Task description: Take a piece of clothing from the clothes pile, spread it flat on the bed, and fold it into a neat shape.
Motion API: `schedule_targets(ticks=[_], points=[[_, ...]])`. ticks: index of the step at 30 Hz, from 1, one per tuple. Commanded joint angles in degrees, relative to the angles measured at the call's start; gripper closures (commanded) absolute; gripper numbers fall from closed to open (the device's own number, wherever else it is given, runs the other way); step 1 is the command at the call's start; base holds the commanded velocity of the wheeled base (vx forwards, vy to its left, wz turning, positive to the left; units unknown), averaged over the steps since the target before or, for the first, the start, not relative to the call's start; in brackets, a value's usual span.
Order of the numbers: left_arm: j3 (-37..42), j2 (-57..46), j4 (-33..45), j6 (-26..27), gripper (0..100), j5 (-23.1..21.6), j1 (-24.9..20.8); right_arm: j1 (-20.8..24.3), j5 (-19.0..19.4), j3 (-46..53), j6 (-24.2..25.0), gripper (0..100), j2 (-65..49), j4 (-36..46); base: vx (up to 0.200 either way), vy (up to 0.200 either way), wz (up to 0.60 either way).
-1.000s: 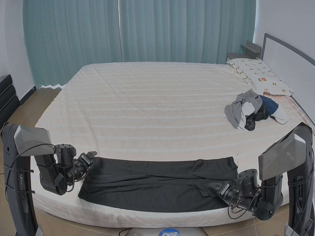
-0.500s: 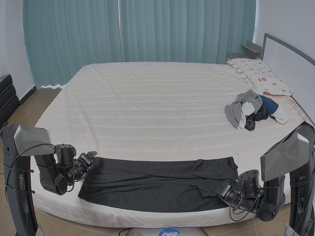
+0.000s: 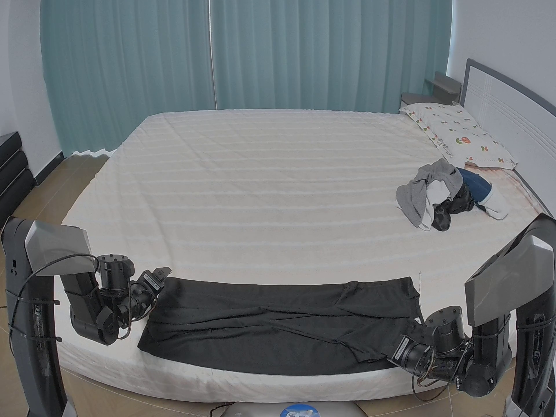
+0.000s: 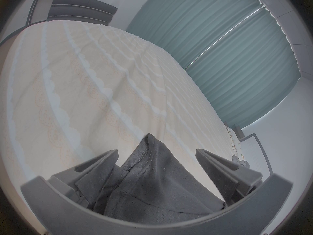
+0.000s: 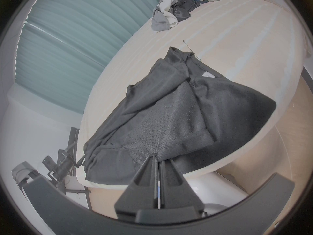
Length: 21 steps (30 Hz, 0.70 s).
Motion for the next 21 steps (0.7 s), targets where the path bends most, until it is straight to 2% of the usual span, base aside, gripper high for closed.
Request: schedule_targets(ticks=[1, 4, 5, 13, 21], points=[[-0.1, 0.1, 0.0, 0.0, 0, 0.0, 0.0, 0.5, 0.2, 0.4, -0.2, 100, 1.5, -0.1, 0.000, 0.000, 0.00], [-0.1, 0.1, 0.0, 0.0, 0, 0.0, 0.0, 0.6, 0.1, 0.4, -0.5, 100, 2.9, -0.1, 0.000, 0.000, 0.00], [-0.1, 0.1, 0.0, 0.0, 0, 0.0, 0.0, 0.6, 0.1, 0.5, -1.0, 0, 3.4, -0.6, 0.000, 0.000, 0.00], [-0.1, 0.1, 0.0, 0.0, 0, 0.0, 0.0, 0.8, -0.5, 1.6, -1.8, 0, 0.4, -2.3, 0.000, 0.000, 0.00], [-0.2, 0.1, 0.0, -0.2, 0, 0.0, 0.0, -2.1, -0.2, 2.2, -2.6, 0, -9.5, -2.3, 0.000, 0.000, 0.00]])
